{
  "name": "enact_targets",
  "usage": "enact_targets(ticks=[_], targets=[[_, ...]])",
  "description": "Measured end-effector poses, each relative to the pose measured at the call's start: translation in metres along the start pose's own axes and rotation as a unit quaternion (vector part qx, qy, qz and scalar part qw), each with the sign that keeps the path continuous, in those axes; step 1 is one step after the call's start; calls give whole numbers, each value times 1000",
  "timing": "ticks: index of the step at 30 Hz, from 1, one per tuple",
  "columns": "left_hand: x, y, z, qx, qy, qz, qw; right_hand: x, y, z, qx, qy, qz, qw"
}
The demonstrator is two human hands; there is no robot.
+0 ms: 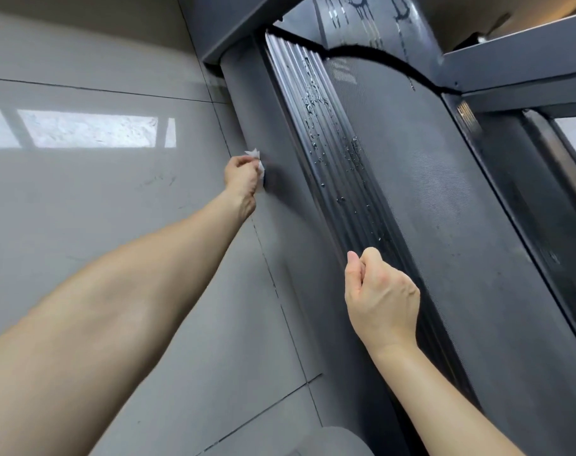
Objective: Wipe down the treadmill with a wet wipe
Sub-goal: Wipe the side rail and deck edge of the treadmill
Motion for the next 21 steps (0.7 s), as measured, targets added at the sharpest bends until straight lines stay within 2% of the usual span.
enact_targets(ticks=[4, 8, 13, 18, 21], targets=[[-60, 63, -9, -17, 24, -59, 998, -2, -2, 0, 9, 0, -8, 1000], [-112, 139, -20, -92, 27, -142, 985, -2, -2, -1, 8, 32, -8, 999], [-42, 73, -3, -56, 15, -37, 998, -35, -38, 5, 0, 51, -71, 996], [46, -19, 19, -27, 4, 64, 998, -51, -59, 28, -7, 55, -70, 996], [58, -16, 19, -26, -15, 88, 996, -49, -58, 27, -3, 41, -81, 996]])
Point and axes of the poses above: each hand's wrist, its own y-axis away from the middle knuckle, its own z-axis out of the palm, x = y × z, the point moved 8 cm from there along -y, towards the middle knuckle, and after that the axes turned 10 degrees about z, right-handed, at the moved point
